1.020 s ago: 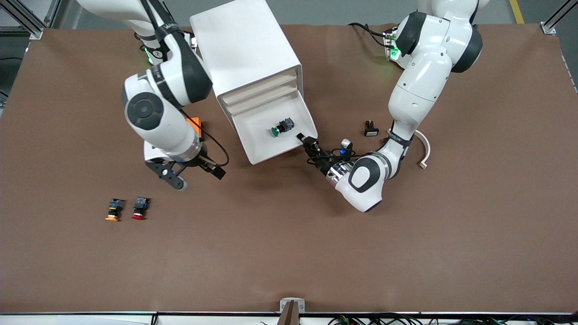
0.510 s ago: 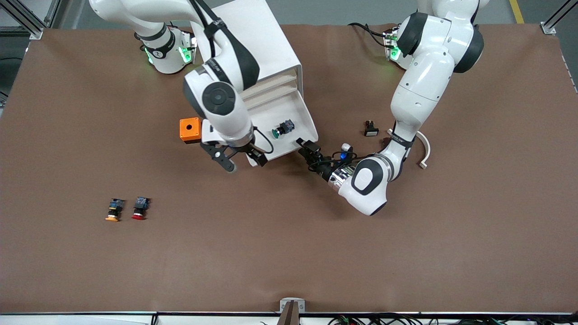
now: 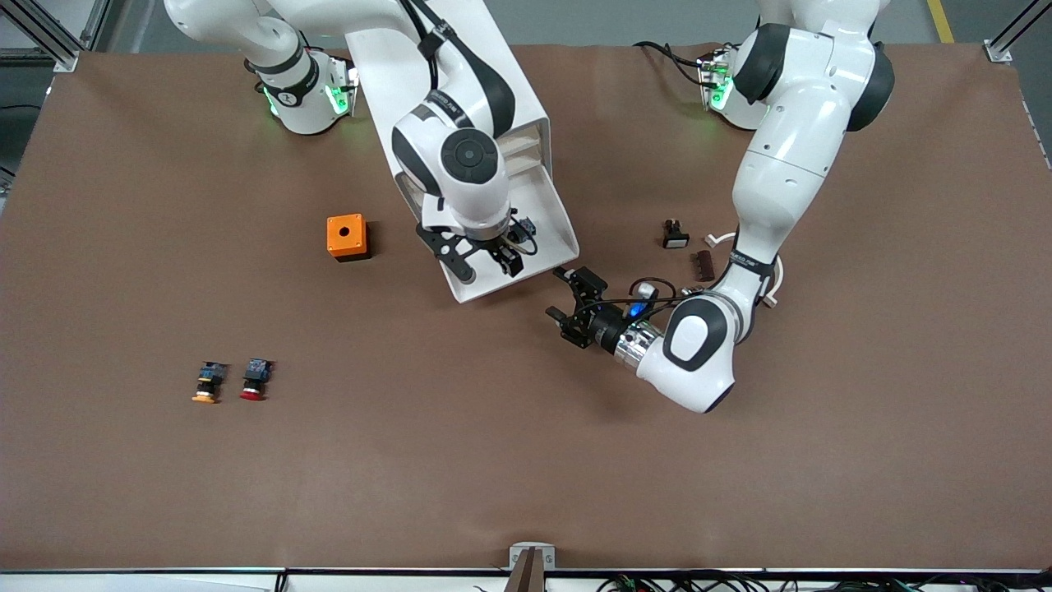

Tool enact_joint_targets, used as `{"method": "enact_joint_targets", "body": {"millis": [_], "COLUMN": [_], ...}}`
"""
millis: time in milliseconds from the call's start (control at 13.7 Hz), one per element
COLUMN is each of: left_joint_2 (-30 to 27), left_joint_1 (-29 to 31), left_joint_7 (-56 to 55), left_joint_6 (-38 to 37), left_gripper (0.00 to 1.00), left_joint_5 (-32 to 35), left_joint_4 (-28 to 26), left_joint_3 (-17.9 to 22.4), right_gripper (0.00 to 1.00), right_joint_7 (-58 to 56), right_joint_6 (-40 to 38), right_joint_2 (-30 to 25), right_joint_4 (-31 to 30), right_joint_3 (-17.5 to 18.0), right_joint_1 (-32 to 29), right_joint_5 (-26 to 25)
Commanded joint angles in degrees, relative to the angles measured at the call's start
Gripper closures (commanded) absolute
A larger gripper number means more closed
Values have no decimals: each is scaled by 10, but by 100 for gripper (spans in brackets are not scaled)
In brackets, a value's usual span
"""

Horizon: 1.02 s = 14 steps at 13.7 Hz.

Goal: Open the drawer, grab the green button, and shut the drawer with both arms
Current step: 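Grasp the green button with the right gripper while the left gripper withdraws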

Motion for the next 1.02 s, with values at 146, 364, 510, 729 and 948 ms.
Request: {"method": "enact_joint_targets", "body": {"millis": [146,364,510,729,948], "left_joint_2": [-86,-121,-152,-193,-257], "left_joint_1": [8,29,37,68,95], "left_joint_7": [201,251,293,375,443], "left_joint_6": [-7,-7,-10,-62,-104], "left_gripper": [0,0,0,0,0], "left_joint_5": [72,137,190,221,266], "left_joint_4": [-10,-12,-21,-32,-73], "left_joint_3": [2,2,0,0,0], "right_gripper": [0,0,0,0,9], "right_joint_7": [60,81,90,109,109], "right_joint_6": [15,22,29,42,41], "right_joint_2": [3,13,23,36,42], "right_joint_4": [-12,-12,-13,-13,-13], "right_joint_3": [-6,-6,-7,-7,-6], "right_joint_1": [37,52,66,74,79], "right_joint_5": [-7,-7,-7,-7,-7]}}
